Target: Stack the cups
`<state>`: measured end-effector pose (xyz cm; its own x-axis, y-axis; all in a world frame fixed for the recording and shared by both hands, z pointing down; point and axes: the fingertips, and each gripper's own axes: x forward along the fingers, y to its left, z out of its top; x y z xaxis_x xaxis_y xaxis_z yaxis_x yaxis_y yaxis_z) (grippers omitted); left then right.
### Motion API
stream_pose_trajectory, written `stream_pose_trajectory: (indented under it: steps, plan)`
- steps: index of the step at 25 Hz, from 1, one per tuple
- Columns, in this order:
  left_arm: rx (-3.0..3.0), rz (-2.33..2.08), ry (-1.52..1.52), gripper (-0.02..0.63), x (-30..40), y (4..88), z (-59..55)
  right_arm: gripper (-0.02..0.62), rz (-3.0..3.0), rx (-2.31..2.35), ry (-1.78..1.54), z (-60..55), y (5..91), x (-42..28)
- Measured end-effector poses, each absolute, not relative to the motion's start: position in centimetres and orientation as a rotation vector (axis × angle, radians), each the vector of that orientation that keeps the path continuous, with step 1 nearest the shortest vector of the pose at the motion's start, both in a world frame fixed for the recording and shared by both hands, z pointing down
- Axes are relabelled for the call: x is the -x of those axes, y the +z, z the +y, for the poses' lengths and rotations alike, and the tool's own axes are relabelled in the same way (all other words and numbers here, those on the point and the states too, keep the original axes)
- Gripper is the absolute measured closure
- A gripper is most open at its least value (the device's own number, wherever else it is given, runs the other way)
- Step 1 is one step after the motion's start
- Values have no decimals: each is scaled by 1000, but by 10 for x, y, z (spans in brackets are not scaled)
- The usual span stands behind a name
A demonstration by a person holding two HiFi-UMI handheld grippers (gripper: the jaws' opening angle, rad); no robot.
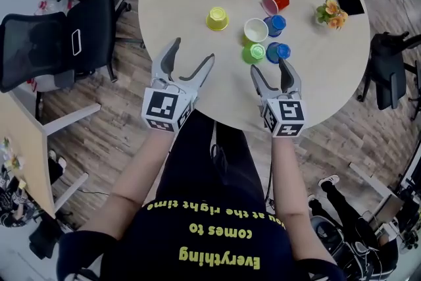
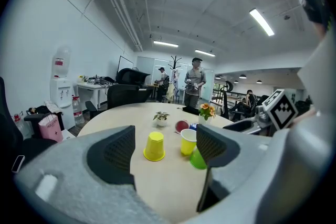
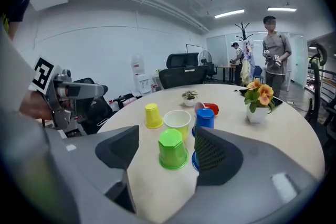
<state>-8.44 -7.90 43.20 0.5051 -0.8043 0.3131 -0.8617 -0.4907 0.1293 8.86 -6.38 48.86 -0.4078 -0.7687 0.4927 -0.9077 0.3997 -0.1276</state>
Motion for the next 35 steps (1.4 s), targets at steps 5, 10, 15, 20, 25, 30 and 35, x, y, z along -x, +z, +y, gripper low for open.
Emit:
stream_pose_trajectory:
  steps: [5,10,15,20,25,30,35]
  plan:
    - [-2481,-1409,312,239,87,433,-77,259,-2265,-1428,559,-72,513,-82]
    - [-2475,-1421,308,239,94,431,-75,268,-2228,-1420,545,-81,527,-76]
    - [-2481,-1448,292,241,102,426,-75,287,-2202,-1403,535,-88,536,-72]
    - [-2481,-1459,292,241,105,425,-76,316,-2153,-1409,499,-91,544,-75]
    - [-2482,-1464,289,241,108,424,-74,380,-2146,-1424,469,-88,540,-76]
    - [-2491,-1463,287,252,109,422,-71,380,-2167,-1441,468,-78,528,-75]
    - [-2514,-1448,272,256,105,417,-69,380,-2190,-1435,472,-58,516,-75]
